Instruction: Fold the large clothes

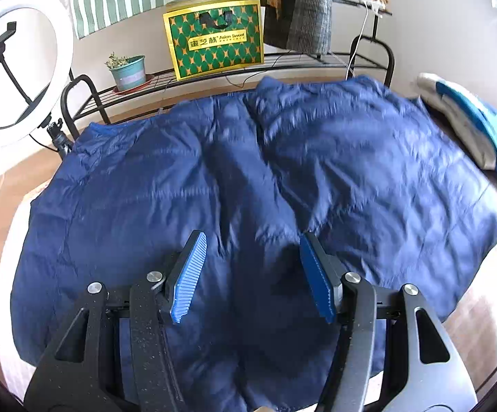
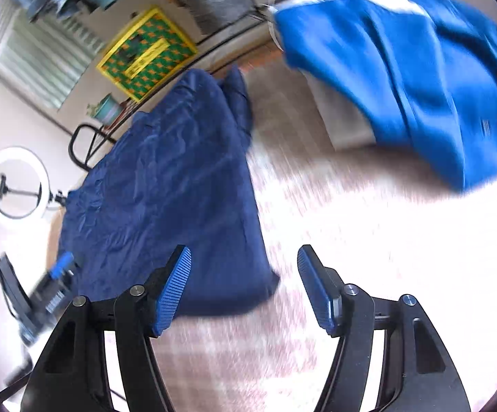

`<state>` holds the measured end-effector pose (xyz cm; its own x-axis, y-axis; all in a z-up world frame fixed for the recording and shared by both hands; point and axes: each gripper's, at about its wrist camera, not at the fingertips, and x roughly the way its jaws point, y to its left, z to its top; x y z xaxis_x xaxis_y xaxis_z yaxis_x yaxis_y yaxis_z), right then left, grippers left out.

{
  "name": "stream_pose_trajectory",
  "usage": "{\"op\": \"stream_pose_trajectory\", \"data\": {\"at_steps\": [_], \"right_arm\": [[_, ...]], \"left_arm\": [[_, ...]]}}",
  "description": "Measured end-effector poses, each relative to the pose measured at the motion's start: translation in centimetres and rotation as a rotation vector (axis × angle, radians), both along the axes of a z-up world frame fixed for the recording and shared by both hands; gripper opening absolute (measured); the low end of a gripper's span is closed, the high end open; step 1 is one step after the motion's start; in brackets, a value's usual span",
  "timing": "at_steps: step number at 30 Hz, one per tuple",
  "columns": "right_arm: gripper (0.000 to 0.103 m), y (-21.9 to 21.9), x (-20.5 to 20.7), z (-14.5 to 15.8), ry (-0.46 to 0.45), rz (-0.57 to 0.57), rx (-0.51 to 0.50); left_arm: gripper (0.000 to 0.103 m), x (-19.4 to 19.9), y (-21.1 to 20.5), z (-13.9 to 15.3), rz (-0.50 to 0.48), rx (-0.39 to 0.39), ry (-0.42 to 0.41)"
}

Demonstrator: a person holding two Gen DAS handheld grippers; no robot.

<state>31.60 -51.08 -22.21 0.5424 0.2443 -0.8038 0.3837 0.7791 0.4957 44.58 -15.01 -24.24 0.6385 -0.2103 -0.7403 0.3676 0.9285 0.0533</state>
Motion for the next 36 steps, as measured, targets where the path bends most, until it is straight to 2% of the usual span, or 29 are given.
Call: {"op": "stream_pose_trajectory", "data": {"at_steps": [3, 8, 11, 13, 14, 15, 18, 19, 22, 29, 34, 36], "right_arm": [[0.068, 0.4, -0.1, -2.0, 0.011, -0.044, 0.114], [0.073, 1.1, 0.8, -2.4, -0.058, -0.108, 0.145], [0.073, 0.7, 1.0, -2.8, -0.086, -0.163, 0.197], [0.067, 0.9, 1.0, -2.8, -0.093, -0.179, 0.196], [0.054, 1.1, 1.2, -2.8, -0.090, -0.180, 0.186], [0.033, 1.2, 1.4, -3.0, -0.081, -0.170, 0.184], [0.014, 1.2, 1.5, -3.1, -0.087, -0.164, 0.208], [0.013, 1.2, 1.4, -2.7, -0.098, -0.164, 0.206], [0.010, 1.7, 1.5, -0.5, -0.143, -0.139, 0.136], [0.008, 6.4, 2.4, 7.3, -0.288, 0.011, -0.093], [0.007, 11.5, 3.3, 11.7, -0.353, 0.151, -0.281], [0.007, 13.2, 3.7, 13.1, -0.365, 0.194, -0.325]], "left_arm": [[0.060, -0.3, -0.5, -1.7, 0.014, 0.016, -0.018], [0.060, -0.4, -0.6, -0.9, 0.000, 0.044, -0.011], [0.060, -1.2, 0.7, 0.9, 0.034, -0.005, -0.053], [0.060, -1.6, 1.4, 1.1, 0.046, -0.028, -0.047], [0.060, -1.8, 1.4, 0.7, 0.040, -0.015, -0.042], [0.060, -2.0, 1.2, 0.2, 0.028, 0.001, -0.035], [0.060, -2.7, 0.3, -1.7, -0.003, 0.065, -0.039], [0.060, -2.8, 0.3, -1.9, -0.001, 0.066, -0.046], [0.060, -2.4, 0.6, -2.0, -0.001, 0.047, -0.025], [0.060, -2.3, 0.9, -2.1, -0.002, 0.027, -0.008], [0.060, -2.0, 2.0, -2.0, 0.000, -0.046, 0.028], [0.060, -2.0, 2.9, -1.7, 0.010, -0.091, 0.052]]}}
